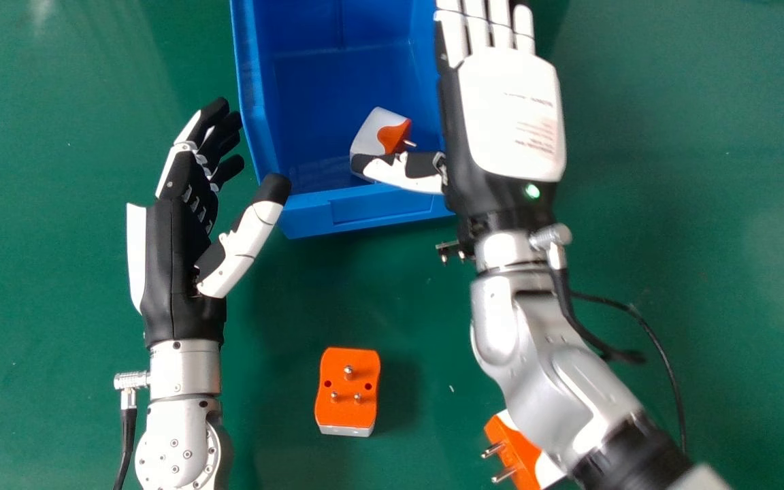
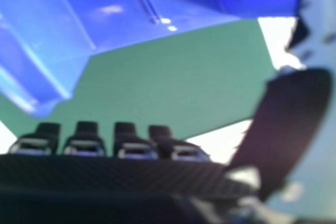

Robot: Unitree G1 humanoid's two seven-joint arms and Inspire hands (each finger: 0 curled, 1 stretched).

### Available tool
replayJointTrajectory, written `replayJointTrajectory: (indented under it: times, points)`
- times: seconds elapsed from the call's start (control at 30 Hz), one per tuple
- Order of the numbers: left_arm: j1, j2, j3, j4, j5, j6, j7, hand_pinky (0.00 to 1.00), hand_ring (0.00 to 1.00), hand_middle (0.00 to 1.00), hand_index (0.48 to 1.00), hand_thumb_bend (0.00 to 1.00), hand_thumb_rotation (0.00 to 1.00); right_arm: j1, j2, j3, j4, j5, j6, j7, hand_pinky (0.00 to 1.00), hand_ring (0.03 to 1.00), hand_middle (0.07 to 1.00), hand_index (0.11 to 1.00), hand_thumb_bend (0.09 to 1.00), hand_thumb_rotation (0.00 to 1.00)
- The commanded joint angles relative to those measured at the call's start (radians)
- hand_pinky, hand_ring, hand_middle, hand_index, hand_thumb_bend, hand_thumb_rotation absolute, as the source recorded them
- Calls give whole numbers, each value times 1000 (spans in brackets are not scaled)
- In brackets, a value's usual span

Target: Pick all objects and put in blue box

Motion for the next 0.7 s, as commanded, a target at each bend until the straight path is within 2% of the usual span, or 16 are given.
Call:
replayJointTrajectory:
  times: [0.0, 0.07, 0.17, 0.23, 0.33, 0.4, 0.53, 0.67]
  points:
    - [12, 0, -1, -24, -2, -19, -4, 841, 867, 847, 837, 816, 486, 79, -26, -21, -139, 50, -34, 93, 1000, 1000, 1000, 990, 738, 349]
    - [19, 2, -2, -32, 1, -16, -2, 840, 867, 848, 837, 817, 488, 137, -49, -33, -218, 95, -55, 174, 1000, 1000, 1000, 994, 732, 375]
    - [25, 0, -4, -41, 1, -12, -2, 842, 868, 848, 839, 815, 490, 226, -140, -59, -338, 170, -66, 370, 976, 982, 993, 990, 732, 403]
    - [26, -3, -7, -41, 9, -12, 4, 843, 869, 848, 839, 813, 492, 244, -232, -59, -431, 138, 15, 561, 948, 960, 975, 976, 737, 426]
    - [27, -4, -10, -41, 23, -12, 17, 842, 868, 848, 838, 810, 496, 243, -319, -55, -533, 90, 110, 766, 922, 947, 966, 962, 753, 469]
    - [27, -5, -11, -41, 27, -11, 21, 841, 867, 848, 838, 811, 499, 240, -368, -53, -599, 72, 163, 894, 910, 942, 962, 954, 765, 482]
    - [28, -7, -10, -48, 18, -6, 18, 844, 866, 848, 836, 817, 504, 245, -400, -42, -680, 63, 203, 1021, 876, 927, 946, 925, 802, 477]
    - [22, -6, -8, -42, 10, -11, 11, 846, 866, 846, 836, 819, 501, 234, -414, -37, -722, 78, 234, 1123, 842, 912, 934, 908, 825, 468]
